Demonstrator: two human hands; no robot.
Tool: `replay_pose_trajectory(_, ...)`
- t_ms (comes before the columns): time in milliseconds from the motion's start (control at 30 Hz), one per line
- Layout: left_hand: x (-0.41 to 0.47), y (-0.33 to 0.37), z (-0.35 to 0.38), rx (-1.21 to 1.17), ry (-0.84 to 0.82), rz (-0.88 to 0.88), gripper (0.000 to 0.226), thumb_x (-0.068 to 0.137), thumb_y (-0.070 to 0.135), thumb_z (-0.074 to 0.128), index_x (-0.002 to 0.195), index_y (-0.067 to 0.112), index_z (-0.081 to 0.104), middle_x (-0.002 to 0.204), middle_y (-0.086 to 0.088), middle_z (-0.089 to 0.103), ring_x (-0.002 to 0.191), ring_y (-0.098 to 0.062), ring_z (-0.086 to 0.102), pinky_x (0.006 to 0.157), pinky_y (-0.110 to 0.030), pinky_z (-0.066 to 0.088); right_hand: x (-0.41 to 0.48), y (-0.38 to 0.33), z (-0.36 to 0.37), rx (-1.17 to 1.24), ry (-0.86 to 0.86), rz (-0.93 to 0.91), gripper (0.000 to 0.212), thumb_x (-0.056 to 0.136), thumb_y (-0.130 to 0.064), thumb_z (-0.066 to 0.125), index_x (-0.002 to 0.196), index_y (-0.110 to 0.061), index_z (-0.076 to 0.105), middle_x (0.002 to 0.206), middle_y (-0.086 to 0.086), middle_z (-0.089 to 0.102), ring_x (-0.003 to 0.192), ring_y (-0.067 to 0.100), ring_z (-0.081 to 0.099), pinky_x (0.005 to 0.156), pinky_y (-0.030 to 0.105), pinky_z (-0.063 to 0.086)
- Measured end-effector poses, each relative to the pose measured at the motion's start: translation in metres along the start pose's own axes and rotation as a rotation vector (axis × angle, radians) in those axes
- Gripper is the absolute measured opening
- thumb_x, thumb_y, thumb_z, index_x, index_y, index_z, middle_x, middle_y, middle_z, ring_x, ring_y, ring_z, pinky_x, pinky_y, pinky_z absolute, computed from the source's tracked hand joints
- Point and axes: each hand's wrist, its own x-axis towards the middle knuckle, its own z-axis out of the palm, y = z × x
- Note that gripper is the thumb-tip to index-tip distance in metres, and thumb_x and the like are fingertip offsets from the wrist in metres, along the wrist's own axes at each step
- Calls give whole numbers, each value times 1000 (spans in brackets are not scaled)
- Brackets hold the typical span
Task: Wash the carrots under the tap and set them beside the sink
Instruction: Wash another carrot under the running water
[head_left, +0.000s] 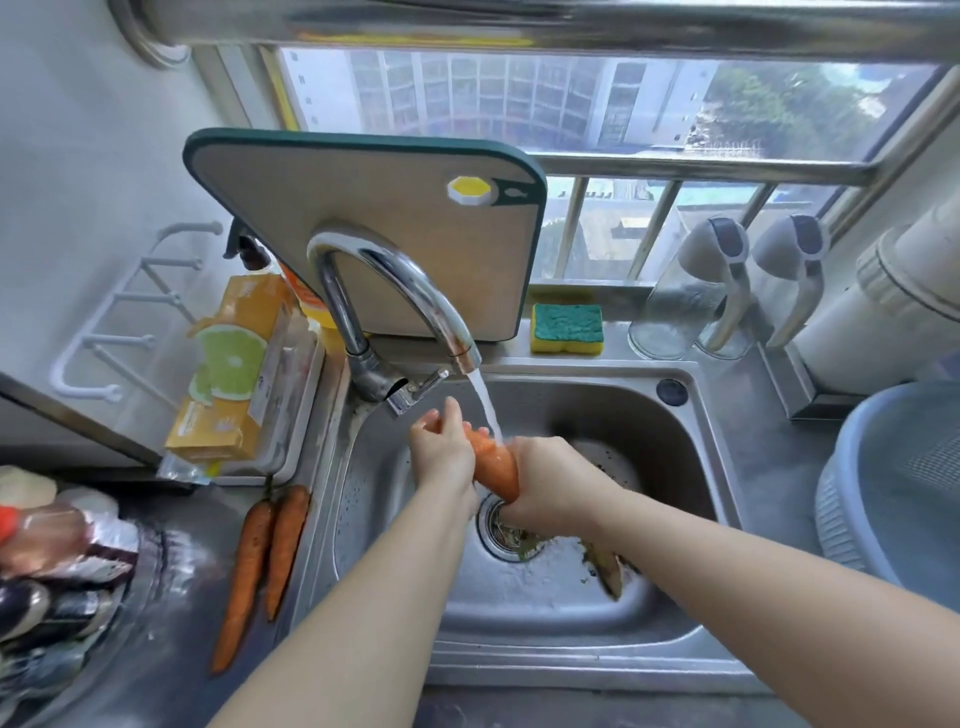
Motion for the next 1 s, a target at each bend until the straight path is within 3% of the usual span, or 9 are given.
replay_pose_trajectory(67, -1, 0, -4, -150, -62, -109, 26, 97, 33, 50, 95, 7, 48, 76, -4, 50, 49, -11, 54, 45, -21, 49, 3, 2, -6, 271, -169, 76, 15, 69, -13, 70, 77, -14, 58, 65, 0, 57, 52, 12, 53, 46, 18, 41)
replay_pose_trajectory(233, -5, -7, -15, -393, -292, -369, 29, 93, 43, 52, 87, 14, 50, 75, -5, 52, 57, -18, 56, 55, -30, 56, 6, 25, -13, 712, -503, 239, 33, 59, -23, 75, 86, -12, 60, 74, 8, 59, 57, 16, 53, 55, 23, 43)
replay_pose_trajectory(367, -11, -10, -6, -181, -148, -265, 27, 98, 20, 49, 76, 4, 47, 71, -9, 50, 54, -17, 54, 54, -27, 51, 2, 11, -9, 183, -273, 138, 21, 67, -23, 71, 83, -14, 59, 72, 2, 61, 59, 15, 54, 54, 23, 43)
replay_pose_trajectory(467, -6, -15, 1, 74, -22, -107, 16, 94, 10, 52, 104, -1, 48, 82, -13, 56, 66, -17, 56, 58, -26, 50, 0, 4, 2, -204, -17, 28, 20, 74, -18, 64, 87, -13, 49, 90, 7, 65, 74, 25, 60, 58, 27, 41)
replay_pose_trajectory(567, -2, -19, -2, 130, -173, -74, 72, 91, 8, 58, 144, 16, 10, 119, -20, 54, 99, -26, 59, 94, -41, 48, 2, 15, 7, -258, 119, 45, 25, 76, -13, 60, 90, -15, 40, 94, 7, 63, 85, 32, 63, 62, 31, 39)
replay_pose_trajectory(633, -5, -16, -10, 246, -336, -22, 93, 87, 9, 66, 146, 29, -3, 125, -16, 51, 111, -27, 57, 104, -45, 42, 5, 20, 6, -196, 115, 53, 26, 73, -16, 63, 92, -15, 45, 89, 5, 62, 79, 28, 61, 60, 30, 42)
replay_pose_trajectory(767, 2, 6, -41, 455, -576, 123, 57, 77, 6, 74, 120, 26, 43, 115, -11, 56, 103, -20, 60, 88, -37, 55, 9, 29, -4, 22, -73, 46, 30, 65, -19, 71, 93, -16, 60, 82, 2, 67, 70, 18, 63, 56, 27, 50)
replay_pose_trajectory(867, 8, 22, -53, 562, -681, 186, 38, 76, 6, 75, 101, 26, 53, 105, -8, 57, 90, -14, 61, 75, -30, 58, 11, 31, -15, -34, -121, -7, 31, 64, -22, 74, 91, -21, 59, 83, -1, 68, 75, 19, 66, 66, 31, 56)
replay_pose_trajectory(1000, 16, 33, -53, 1083, -618, 506, 36, 68, 33, 83, 93, 23, 60, 96, 3, 63, 84, -7, 58, 70, -17, 45, 12, 25, -21, -335, -50, -159, 34, 66, -30, 72, 95, -24, 57, 90, -2, 68, 85, 23, 63, 76, 27, 41)
